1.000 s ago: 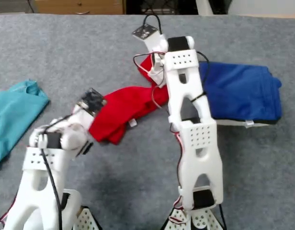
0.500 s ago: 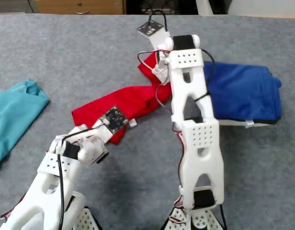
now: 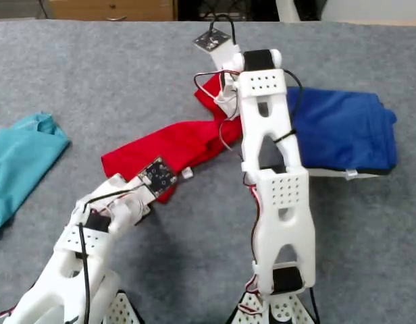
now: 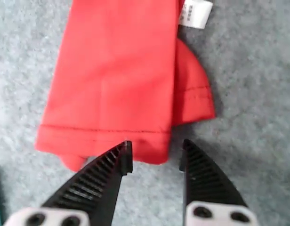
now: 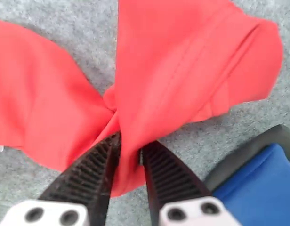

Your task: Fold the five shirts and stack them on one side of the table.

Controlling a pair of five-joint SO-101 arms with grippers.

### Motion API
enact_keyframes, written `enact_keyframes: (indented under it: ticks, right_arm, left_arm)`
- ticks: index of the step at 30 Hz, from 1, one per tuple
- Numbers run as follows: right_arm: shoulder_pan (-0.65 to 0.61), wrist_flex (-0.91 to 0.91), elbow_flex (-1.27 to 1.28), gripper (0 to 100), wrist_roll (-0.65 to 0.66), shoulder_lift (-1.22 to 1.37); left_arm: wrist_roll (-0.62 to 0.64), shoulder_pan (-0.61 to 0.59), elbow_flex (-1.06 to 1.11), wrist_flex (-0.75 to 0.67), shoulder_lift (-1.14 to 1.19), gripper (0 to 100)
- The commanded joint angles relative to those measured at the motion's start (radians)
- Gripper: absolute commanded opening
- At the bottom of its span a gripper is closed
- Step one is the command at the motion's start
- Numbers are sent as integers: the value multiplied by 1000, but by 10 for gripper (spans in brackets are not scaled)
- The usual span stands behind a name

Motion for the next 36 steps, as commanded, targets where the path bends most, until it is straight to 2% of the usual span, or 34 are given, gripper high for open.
enact_keyframes:
  ticks: [1, 4, 10, 13, 16, 23, 28, 36]
  right_arm:
    - [8, 5, -47, 16, 0, -22]
    - [8, 5, -47, 16, 0, -22]
    - [3, 6, -45, 16, 0, -22]
    - [3, 6, -45, 16, 0, -22]
    - [3, 6, -45, 16, 0, -22]
    - [3, 6, -45, 16, 0, -22]
    - [3, 6, -45, 16, 0, -22]
    - [3, 6, -45, 16, 0, -22]
  left_arm:
    - [-26, 10, 18, -40, -6, 131]
    - [-86, 15, 24, -40, -6, 127]
    - [-87, 15, 25, -40, -6, 127]
    - [-83, 15, 25, -40, -6, 145]
    - [-14, 7, 19, -44, -6, 206]
    - [-18, 7, 18, -61, -2, 208]
    - [-18, -2, -31, -120, 120, 174]
    - [-14, -10, -170, -112, 334, 170]
